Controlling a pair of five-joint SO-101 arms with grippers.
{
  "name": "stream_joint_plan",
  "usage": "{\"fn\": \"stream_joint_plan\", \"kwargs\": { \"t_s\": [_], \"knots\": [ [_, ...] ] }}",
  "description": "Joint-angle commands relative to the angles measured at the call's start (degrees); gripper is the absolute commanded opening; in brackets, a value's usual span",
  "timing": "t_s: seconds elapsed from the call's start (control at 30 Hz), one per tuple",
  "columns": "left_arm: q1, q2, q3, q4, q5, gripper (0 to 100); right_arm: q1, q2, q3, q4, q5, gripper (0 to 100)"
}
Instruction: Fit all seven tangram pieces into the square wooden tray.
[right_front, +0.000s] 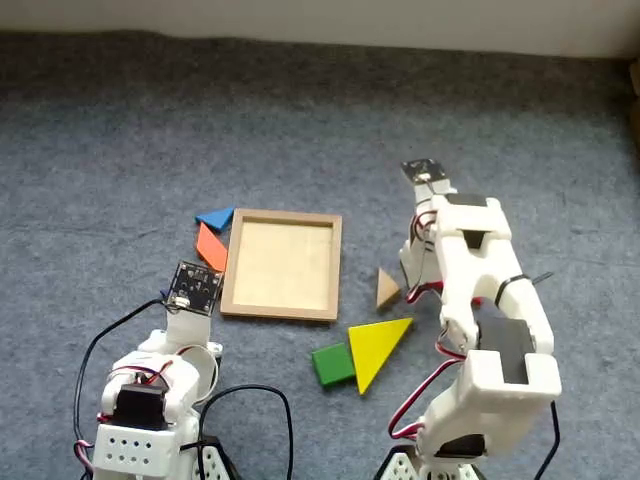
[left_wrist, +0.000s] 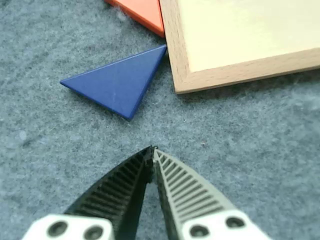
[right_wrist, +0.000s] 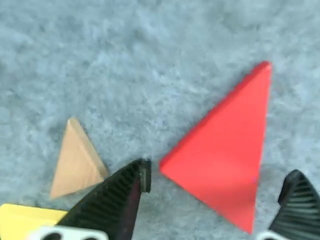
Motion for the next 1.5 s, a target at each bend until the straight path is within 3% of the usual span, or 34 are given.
{"fn": "stream_joint_plan", "kwargs": {
  "t_s": [0.0,0.17,0.37,0.53,0.87,1.17,1.4,1.47],
  "knots": [
    [0.75,-1.98,1.10,0.35,0.62,0,1.71,-0.75,-3.03,-1.45,-1.05,38.5],
    [0.75,-1.98,1.10,0.35,0.62,0,1.71,-0.66,-2.59,-1.45,-1.05,37.3],
    [0.75,-1.98,1.10,0.35,0.62,0,1.54,-0.66,-2.59,-1.54,-0.97,23.2],
    [0.75,-1.98,1.10,0.35,0.62,0,1.54,-1.19,-2.68,-1.10,1.67,18.3],
    [0.75,-1.98,1.10,0.35,0.62,0,1.01,-10.77,-9.36,9.01,2.64,17.9],
    [0.75,-1.98,1.10,0.35,0.62,0,-6.37,-22.99,-9.27,15.60,2.11,17.8],
    [0.75,-1.98,1.10,0.35,0.62,0,-2.24,-19.03,-9.19,12.35,-1.41,18.7],
    [0.75,-1.98,1.10,0.35,0.62,0,-0.31,-16.04,-9.27,10.77,-1.41,23.1]
  ]
}}
